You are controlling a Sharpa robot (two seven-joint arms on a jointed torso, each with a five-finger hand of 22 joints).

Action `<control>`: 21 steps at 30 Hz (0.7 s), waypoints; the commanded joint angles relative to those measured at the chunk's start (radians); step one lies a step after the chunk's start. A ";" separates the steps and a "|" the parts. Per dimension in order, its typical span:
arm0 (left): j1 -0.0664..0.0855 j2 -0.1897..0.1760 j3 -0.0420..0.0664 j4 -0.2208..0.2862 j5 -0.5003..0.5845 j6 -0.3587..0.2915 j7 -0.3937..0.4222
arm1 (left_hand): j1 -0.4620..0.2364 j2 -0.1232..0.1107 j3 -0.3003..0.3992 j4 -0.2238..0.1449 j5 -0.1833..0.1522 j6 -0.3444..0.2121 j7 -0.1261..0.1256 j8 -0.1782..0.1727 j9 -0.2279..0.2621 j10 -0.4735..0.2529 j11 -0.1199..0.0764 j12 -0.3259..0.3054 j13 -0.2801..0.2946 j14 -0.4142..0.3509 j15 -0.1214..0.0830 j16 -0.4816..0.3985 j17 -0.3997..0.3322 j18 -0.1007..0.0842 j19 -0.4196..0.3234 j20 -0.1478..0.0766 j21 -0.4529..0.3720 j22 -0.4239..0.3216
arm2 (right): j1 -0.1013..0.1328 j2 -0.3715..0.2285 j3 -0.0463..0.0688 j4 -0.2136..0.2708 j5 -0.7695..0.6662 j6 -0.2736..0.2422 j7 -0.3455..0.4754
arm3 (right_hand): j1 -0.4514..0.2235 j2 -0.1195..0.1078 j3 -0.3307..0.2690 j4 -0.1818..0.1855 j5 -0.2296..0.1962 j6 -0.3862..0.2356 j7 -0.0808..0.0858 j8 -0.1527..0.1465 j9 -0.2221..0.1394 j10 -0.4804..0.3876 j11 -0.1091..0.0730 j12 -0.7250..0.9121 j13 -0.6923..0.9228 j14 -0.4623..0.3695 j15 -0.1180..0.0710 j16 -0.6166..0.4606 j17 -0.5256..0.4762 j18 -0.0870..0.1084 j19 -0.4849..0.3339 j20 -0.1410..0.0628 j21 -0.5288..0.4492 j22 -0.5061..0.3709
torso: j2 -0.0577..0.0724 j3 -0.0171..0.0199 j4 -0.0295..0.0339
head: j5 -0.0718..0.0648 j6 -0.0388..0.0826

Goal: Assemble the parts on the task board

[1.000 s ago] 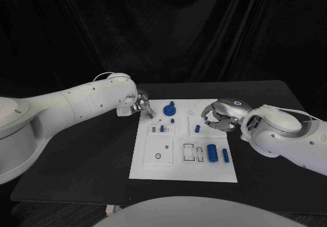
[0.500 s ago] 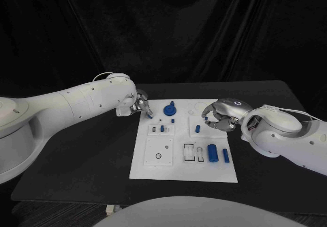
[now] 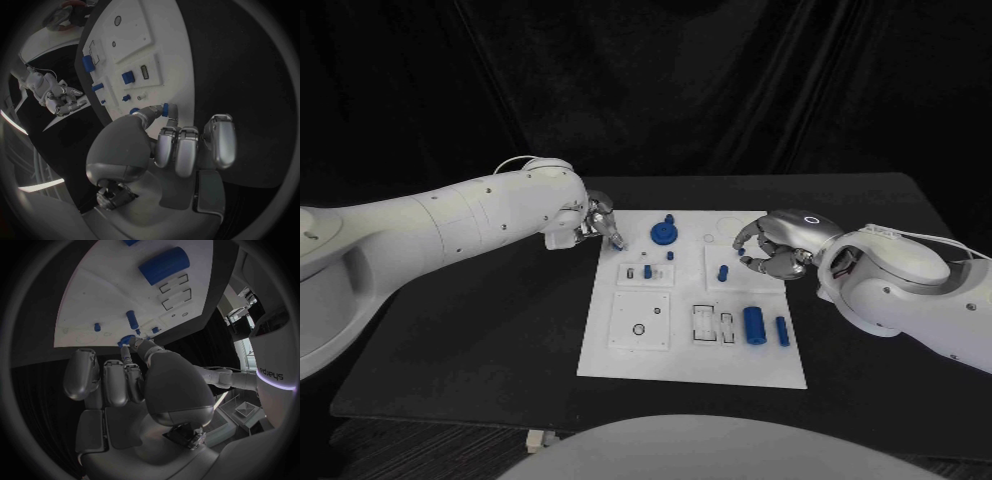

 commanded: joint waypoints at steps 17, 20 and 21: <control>0.010 -0.141 0.001 0.256 0.153 -0.088 -0.161 | -0.047 -0.015 0.084 -0.052 0.001 0.010 -0.007 0.010 0.009 0.014 -0.007 -0.014 0.188 0.104 -0.005 0.003 0.263 -0.005 0.007 -0.004 0.004 0.189 | -0.003 -0.009 0.001 0.004 -0.001 -0.007 -0.007 | -0.001 0.010 0.002 0.007 0.008 0.008 -0.002 -0.005 0.000 -0.007 0.003 -0.007 0.038 0.039 0.007 -0.004 -0.006 0.008 -0.008 0.003 -0.009 0.146 | 0.000 0.0000 0.0000 | 0.011 0.000; 0.010 -0.157 0.001 0.293 0.170 -0.090 -0.170 | -0.052 -0.014 0.085 -0.049 0.002 0.011 -0.007 0.010 0.009 0.016 -0.007 -0.012 0.189 0.104 -0.006 0.003 0.263 -0.005 0.008 -0.004 0.005 0.189 | -0.003 -0.010 0.001 0.004 -0.001 -0.006 -0.008 | -0.001 0.010 0.002 0.007 0.008 0.008 -0.002 -0.005 0.000 -0.007 0.003 -0.007 0.038 0.039 0.007 -0.004 -0.006 0.008 -0.008 0.003 -0.009 0.146 | 0.000 -0.0001 0.0003 | 0.009 0.000; 0.010 -0.162 0.001 0.303 0.173 -0.091 -0.172 | -0.052 -0.014 0.085 -0.049 0.002 0.011 -0.007 0.010 0.009 0.016 -0.007 -0.012 0.189 0.104 -0.006 0.003 0.263 -0.005 0.008 -0.004 0.005 0.189 | -0.004 -0.010 0.001 0.004 -0.001 -0.006 -0.008 | -0.001 0.010 0.002 0.007 0.008 0.008 -0.002 -0.005 0.000 -0.007 0.003 -0.007 0.038 0.039 0.007 -0.004 -0.006 0.008 -0.008 0.003 -0.009 0.146 | -0.001 0.0001 0.0001 | 0.008 0.000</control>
